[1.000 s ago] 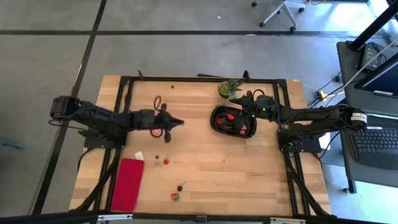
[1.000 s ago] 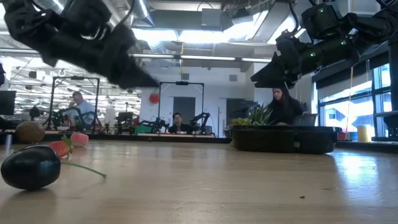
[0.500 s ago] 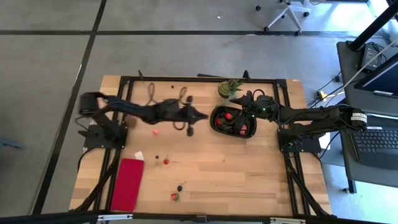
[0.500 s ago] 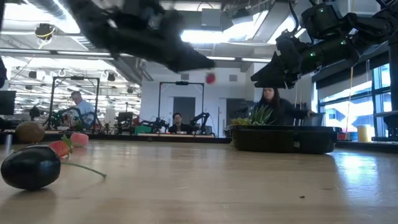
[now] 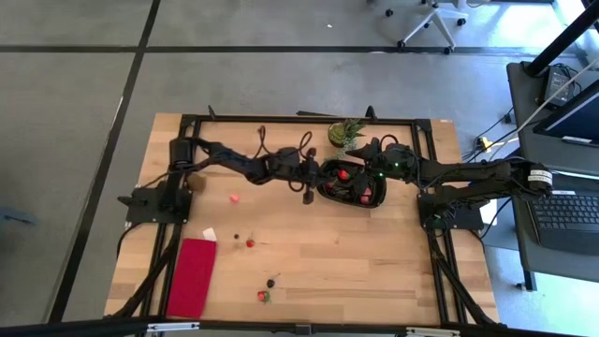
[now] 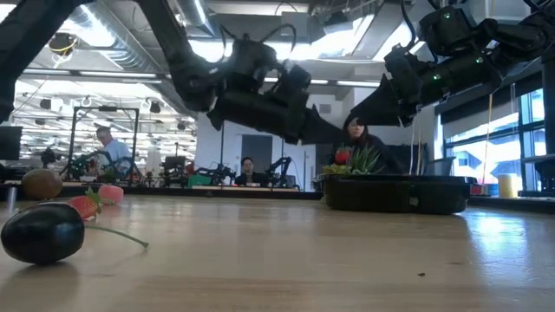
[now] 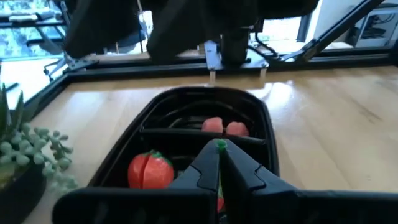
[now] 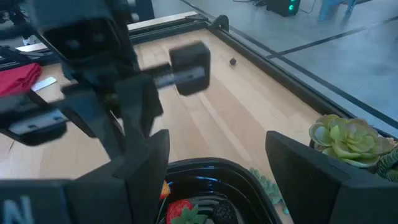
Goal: Pick and placing Produce into tupperware
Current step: Put the red strawberry into the of the black bin, then put the pink peach into the of the black bin
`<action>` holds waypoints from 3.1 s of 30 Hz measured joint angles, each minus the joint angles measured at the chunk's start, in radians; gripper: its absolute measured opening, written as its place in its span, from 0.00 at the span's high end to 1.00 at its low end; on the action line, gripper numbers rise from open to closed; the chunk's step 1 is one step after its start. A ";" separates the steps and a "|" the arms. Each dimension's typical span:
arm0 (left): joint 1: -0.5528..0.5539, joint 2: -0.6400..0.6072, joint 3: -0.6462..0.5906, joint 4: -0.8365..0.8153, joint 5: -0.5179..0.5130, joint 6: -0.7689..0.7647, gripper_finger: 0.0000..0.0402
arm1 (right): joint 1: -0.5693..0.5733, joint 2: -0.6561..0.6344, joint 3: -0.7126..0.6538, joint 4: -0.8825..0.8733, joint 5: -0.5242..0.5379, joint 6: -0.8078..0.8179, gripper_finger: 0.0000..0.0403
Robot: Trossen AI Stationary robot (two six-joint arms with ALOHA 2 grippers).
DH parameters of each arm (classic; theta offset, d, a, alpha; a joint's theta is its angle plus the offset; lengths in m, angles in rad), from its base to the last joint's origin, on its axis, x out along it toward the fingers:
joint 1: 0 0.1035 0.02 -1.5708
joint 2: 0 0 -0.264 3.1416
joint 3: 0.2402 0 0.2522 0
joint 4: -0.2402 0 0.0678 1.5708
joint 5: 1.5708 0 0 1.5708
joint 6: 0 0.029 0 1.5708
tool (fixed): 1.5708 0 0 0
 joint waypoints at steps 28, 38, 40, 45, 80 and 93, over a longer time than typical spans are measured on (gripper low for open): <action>0.003 -0.012 0.002 -0.043 -0.036 -0.044 0.45 | 0.000 0.000 0.000 -0.015 0.000 -0.003 0.34; 0.055 -0.341 0.002 -0.763 -0.163 0.062 0.34 | 0.000 0.000 0.000 -0.070 0.000 0.003 0.34; 0.054 -0.407 0.002 -0.934 -0.225 0.076 0.34 | 0.000 0.000 0.000 -0.070 0.000 0.002 0.34; 0.054 -0.537 -0.003 -1.271 -0.274 0.020 0.35 | 0.000 0.000 0.000 -0.070 0.000 0.002 0.34; -0.039 -0.768 -0.339 -1.525 -0.331 -0.732 0.35 | 0.000 0.000 0.000 -0.070 0.000 0.005 0.34; -0.083 -0.591 -0.339 -1.529 -0.283 -0.782 0.35 | 0.000 0.000 0.000 -0.070 0.000 0.012 0.34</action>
